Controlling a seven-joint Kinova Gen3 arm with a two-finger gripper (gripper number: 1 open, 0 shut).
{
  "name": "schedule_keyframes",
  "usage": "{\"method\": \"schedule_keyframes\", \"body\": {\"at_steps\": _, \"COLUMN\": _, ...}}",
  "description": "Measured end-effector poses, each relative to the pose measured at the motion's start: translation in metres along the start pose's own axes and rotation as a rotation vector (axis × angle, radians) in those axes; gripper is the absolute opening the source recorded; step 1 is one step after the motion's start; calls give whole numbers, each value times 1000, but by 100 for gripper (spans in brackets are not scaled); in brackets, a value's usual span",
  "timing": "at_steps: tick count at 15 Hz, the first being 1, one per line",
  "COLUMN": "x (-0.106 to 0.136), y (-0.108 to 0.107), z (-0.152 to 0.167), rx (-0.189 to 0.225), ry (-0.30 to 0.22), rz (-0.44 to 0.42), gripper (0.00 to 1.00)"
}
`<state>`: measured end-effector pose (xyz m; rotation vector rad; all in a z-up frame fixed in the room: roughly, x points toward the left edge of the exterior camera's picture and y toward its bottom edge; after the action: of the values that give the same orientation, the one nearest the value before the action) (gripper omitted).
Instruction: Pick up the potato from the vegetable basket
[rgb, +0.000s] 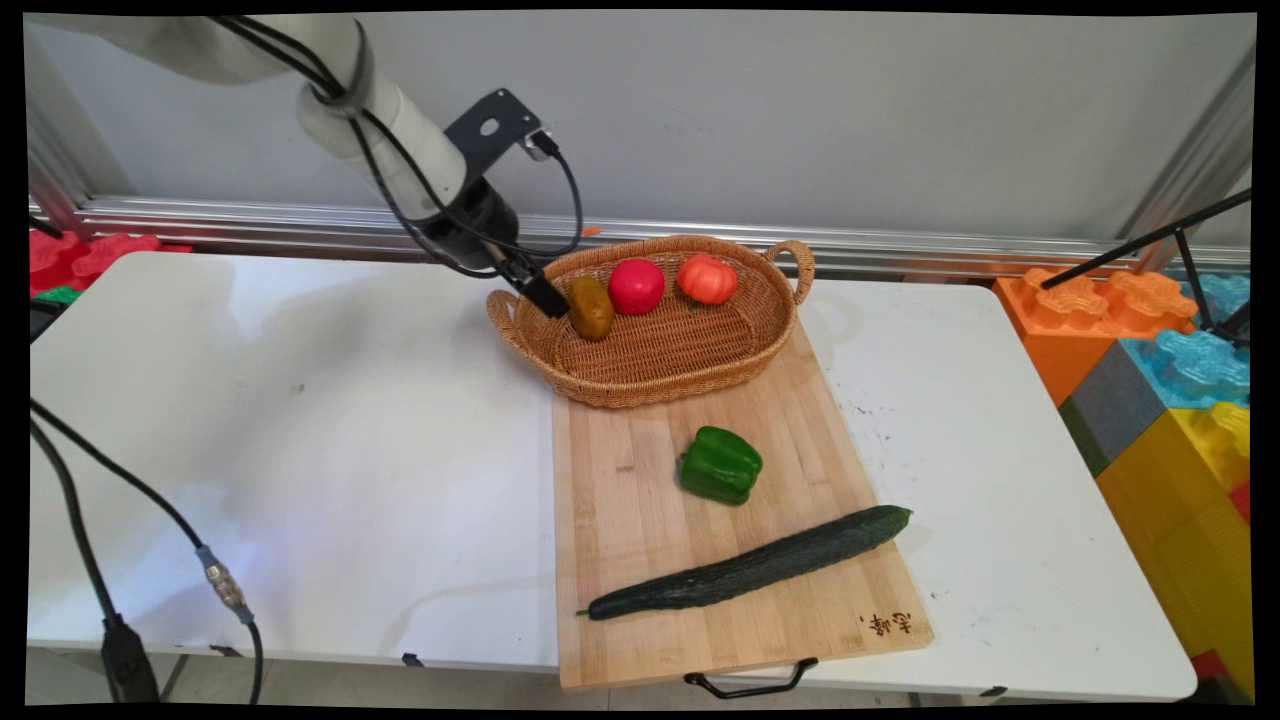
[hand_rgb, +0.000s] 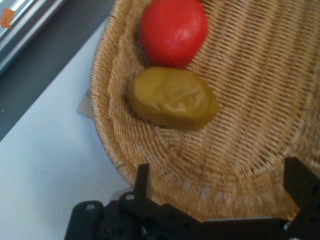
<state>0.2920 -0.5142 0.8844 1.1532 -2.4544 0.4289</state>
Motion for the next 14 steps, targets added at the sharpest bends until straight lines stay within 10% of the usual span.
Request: {"method": "schedule_keyframes", "body": {"at_steps": 14, "x": 6, "y": 18, "z": 85, "rx": 79, "ry": 47, "rz": -228, "gripper": 100}}
